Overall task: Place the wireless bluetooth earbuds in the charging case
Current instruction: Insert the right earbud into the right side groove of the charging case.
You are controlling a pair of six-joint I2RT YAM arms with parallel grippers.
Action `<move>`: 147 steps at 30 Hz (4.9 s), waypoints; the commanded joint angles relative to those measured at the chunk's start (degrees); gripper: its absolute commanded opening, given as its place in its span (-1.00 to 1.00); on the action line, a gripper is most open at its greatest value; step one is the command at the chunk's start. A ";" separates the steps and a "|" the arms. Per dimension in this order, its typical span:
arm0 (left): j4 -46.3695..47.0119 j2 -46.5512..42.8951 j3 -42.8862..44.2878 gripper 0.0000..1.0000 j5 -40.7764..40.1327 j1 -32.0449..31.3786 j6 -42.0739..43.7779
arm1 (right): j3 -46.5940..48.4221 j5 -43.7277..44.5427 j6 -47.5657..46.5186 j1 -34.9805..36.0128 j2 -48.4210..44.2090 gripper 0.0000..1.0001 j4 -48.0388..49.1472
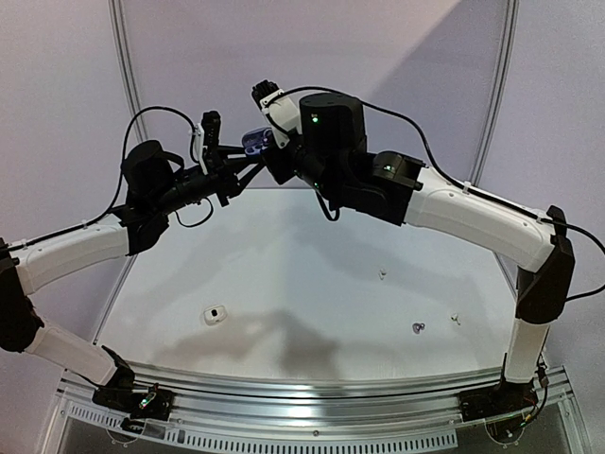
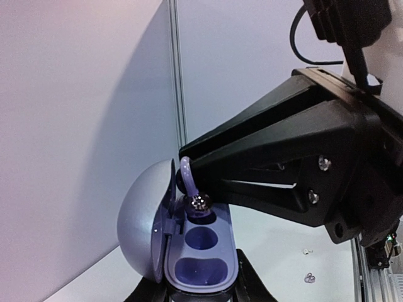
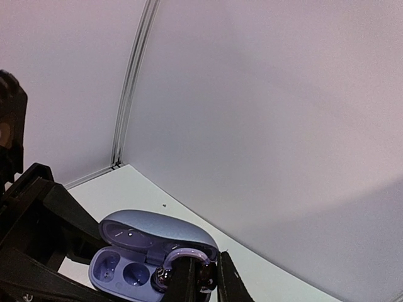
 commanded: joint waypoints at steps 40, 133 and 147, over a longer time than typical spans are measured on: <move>2.30 0.69 1.33 -1.00 -3.18 -0.90 -0.71 | -0.56 0.60 1.03 -1.30 2.34 -0.73 -5.40; 0.33 -0.54 -0.43 -1.00 14.47 0.33 1.48 | -8.40 -28.16 14.81 -6.04 -10.83 -0.59 -15.32; -0.91 -0.37 0.01 -1.00 14.06 0.58 1.84 | -7.83 -28.94 14.81 -6.04 -11.90 -0.52 -14.95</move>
